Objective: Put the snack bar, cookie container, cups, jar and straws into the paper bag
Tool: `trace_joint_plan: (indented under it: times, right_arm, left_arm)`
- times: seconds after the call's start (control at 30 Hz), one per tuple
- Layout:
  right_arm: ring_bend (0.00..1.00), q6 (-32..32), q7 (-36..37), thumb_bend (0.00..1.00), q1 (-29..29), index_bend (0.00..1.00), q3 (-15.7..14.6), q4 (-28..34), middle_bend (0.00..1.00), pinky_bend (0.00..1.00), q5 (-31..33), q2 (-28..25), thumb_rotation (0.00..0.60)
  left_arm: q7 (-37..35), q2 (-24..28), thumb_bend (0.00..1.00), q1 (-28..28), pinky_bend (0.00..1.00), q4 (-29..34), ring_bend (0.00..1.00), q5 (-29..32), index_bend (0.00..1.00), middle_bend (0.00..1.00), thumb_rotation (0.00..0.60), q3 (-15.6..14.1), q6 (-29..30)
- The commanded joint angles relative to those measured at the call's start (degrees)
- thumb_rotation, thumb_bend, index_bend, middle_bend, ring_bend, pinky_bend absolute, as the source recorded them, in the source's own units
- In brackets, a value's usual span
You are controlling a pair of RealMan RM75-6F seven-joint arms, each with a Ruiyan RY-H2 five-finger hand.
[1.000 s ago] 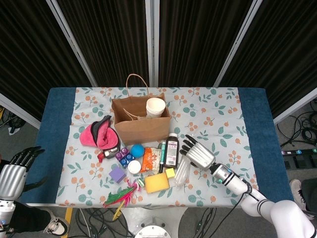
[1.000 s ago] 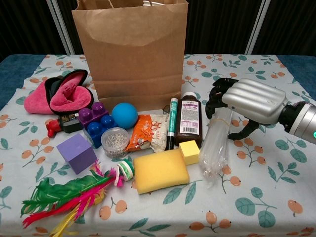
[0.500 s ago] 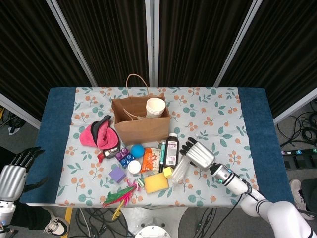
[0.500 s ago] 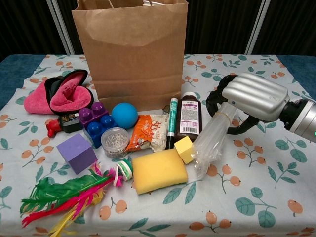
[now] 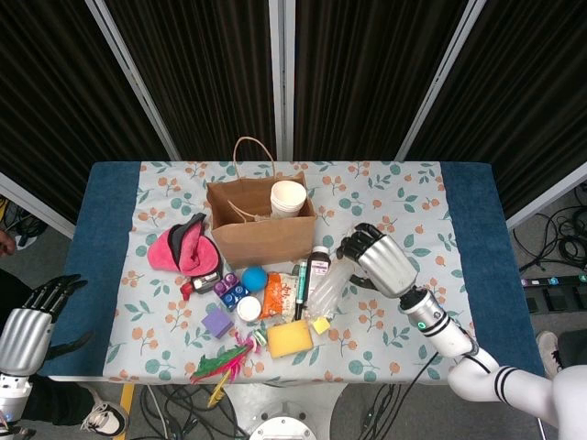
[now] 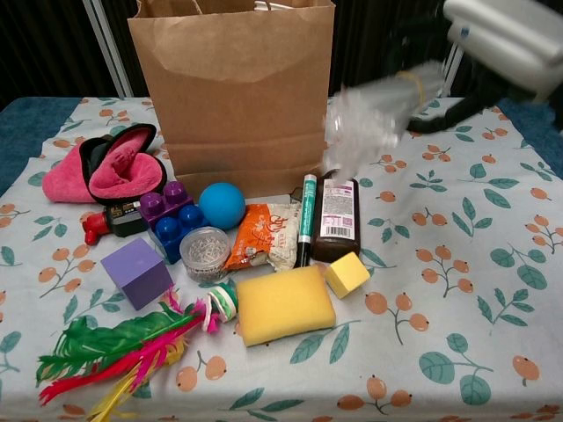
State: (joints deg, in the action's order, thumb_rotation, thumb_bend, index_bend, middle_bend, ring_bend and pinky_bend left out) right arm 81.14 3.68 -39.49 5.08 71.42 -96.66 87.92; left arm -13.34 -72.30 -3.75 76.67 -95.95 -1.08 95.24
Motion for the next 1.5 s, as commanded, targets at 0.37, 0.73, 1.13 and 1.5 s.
trace_joint_plan:
  times: [0.37,0.73,1.13,1.5]
  right_arm:
    - [0.44,-7.30,-22.18,0.18,-16.18,0.69,28.64,35.43,0.58,0.32,33.32,-5.30,0.600]
    - [0.44,-6.95,-17.99,0.19,-24.14,0.69,32.55,28.39,0.58,0.32,52.04,11.84,0.600]
    - [0.44,-8.44,-9.12,0.19,-23.72,0.70,35.43,21.46,0.58,0.32,54.16,15.72,0.600]
    - [0.43,-15.36,-1.81,0.18,-22.17,0.68,35.34,16.41,0.55,0.29,57.37,17.49,0.600]
  left_arm:
    - [-0.58,0.89,0.10,-0.02,0.25,1.11,0.19,0.21,0.26,0.28,0.600,0.55,0.45]
    - [-2.40,0.98,0.10,0.19,0.25,-0.10,0.19,1.06,0.26,0.28,0.600,0.80,0.25]
    - [-3.38,0.90,0.10,0.29,0.25,-1.13,0.19,1.26,0.26,0.28,0.600,0.74,0.00]
    - [-3.52,0.86,0.10,0.16,0.25,-1.62,0.20,1.48,0.26,0.28,0.600,0.71,-0.58]
